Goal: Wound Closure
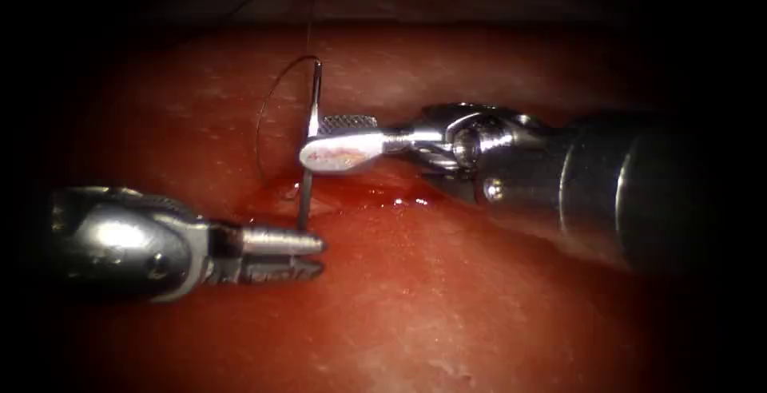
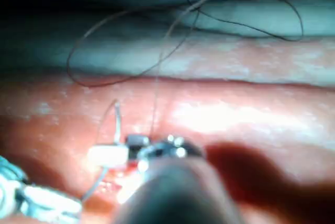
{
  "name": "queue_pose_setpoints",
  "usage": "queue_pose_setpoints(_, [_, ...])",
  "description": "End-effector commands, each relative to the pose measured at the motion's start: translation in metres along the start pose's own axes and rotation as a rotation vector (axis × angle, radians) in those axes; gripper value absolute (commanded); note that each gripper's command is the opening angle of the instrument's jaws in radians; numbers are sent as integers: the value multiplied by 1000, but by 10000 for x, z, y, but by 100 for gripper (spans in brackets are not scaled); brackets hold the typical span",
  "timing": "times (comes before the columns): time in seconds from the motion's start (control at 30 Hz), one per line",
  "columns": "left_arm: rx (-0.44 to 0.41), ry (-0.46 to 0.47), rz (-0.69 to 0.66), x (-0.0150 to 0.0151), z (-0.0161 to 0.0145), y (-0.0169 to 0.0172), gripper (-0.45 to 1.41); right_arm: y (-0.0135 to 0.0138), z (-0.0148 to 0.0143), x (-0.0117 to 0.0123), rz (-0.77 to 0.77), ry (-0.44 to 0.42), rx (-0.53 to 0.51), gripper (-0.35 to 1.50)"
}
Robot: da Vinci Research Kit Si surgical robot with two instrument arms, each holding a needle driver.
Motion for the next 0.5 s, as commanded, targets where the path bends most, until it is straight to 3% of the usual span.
queue_pose_setpoints(0.03, [0,1,-1,-2,7,1,-35,4,11,0,-3,4,7,79])
queue_pose_setpoints(0.2, [0,0,3,0,7,0,-35,6,17,-3,30,-11,22,52])
queue_pose_setpoints(0.33, [1,0,2,0,8,0,-35,6,17,-3,54,-11,35,7])
queue_pose_setpoints(0.37, [1,0,2,0,8,0,-35,6,17,-3,54,-11,35,7])
queue_pose_setpoints(0.4, [2,-1,2,0,9,0,-35,6,17,-3,72,-15,41,-20])
queue_pose_setpoints(0.5, [3,-1,2,1,9,1,-35,6,17,-2,72,-12,46,-35])
